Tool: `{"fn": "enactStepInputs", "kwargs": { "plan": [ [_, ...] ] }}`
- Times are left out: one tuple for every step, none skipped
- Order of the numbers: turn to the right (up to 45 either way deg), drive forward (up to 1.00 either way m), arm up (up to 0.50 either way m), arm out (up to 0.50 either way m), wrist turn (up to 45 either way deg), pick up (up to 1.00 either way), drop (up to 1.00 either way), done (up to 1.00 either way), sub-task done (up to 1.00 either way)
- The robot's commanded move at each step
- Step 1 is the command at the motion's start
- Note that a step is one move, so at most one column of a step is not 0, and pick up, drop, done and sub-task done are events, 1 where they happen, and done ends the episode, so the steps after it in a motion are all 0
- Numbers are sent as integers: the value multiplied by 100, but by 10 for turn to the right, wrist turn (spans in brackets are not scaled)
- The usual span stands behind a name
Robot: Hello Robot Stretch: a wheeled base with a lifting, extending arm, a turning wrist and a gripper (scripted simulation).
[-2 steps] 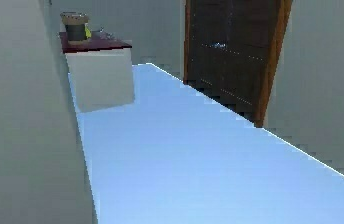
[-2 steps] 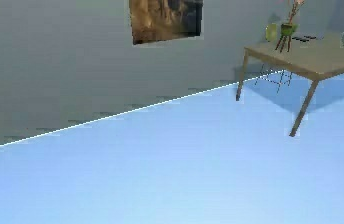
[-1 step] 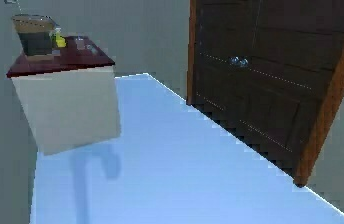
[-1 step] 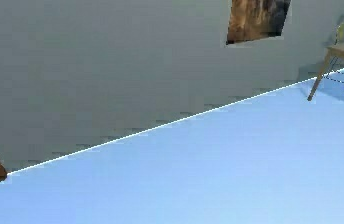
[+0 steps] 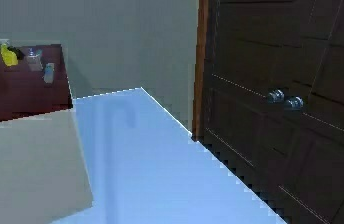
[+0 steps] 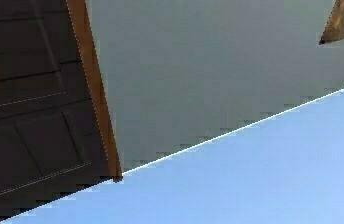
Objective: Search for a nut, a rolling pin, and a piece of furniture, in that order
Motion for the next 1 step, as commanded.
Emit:
{"fn": "enactStepInputs", "kwargs": {
  "plan": [
    [0, 100, 0, 0, 0, 0, 0, 0, 0]
  ]
}}
